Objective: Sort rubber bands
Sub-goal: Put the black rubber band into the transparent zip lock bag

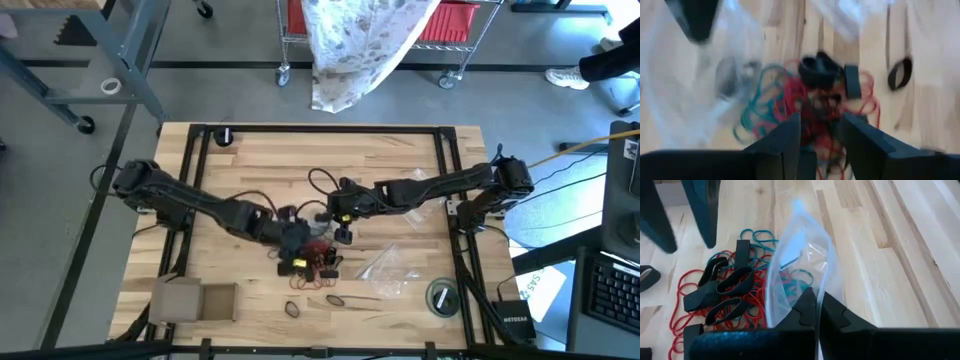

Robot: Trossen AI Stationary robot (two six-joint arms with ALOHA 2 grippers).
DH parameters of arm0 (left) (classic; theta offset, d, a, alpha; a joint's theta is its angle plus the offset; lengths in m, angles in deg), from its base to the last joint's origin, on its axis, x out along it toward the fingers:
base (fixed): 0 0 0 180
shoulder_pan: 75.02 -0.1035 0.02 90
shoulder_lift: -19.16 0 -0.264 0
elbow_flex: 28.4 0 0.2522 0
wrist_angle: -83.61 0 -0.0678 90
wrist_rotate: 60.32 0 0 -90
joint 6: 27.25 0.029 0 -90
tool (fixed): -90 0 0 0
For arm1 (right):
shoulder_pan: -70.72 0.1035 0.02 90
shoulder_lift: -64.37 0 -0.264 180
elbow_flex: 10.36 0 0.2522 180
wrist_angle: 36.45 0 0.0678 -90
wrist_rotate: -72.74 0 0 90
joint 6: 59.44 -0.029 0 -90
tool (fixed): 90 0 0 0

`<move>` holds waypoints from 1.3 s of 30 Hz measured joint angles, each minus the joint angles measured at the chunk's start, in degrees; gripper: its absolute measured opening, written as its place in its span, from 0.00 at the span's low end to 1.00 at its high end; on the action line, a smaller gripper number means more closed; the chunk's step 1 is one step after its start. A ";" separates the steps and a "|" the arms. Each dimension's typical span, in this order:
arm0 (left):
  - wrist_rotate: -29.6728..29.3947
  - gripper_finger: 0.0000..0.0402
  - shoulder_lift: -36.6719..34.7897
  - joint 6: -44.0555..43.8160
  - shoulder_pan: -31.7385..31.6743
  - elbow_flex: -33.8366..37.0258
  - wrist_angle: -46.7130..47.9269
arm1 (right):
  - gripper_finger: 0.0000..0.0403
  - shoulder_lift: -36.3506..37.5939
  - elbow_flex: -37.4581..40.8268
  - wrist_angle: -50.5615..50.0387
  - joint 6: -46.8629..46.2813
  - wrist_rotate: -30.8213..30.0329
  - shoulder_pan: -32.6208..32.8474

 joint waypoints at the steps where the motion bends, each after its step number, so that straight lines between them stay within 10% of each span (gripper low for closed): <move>1: -0.07 0.33 0.12 -1.61 0.79 0.71 1.16 | 0.00 0.00 0.00 -0.20 0.00 0.02 0.00; 28: -7.88 0.32 1.00 -8.53 2.90 21.12 -12.23 | 0.00 0.00 0.00 0.02 0.33 0.00 0.00; 39: -8.11 0.01 0.82 -6.65 1.72 20.62 -12.61 | 0.00 0.00 0.00 0.17 0.37 -0.02 -0.02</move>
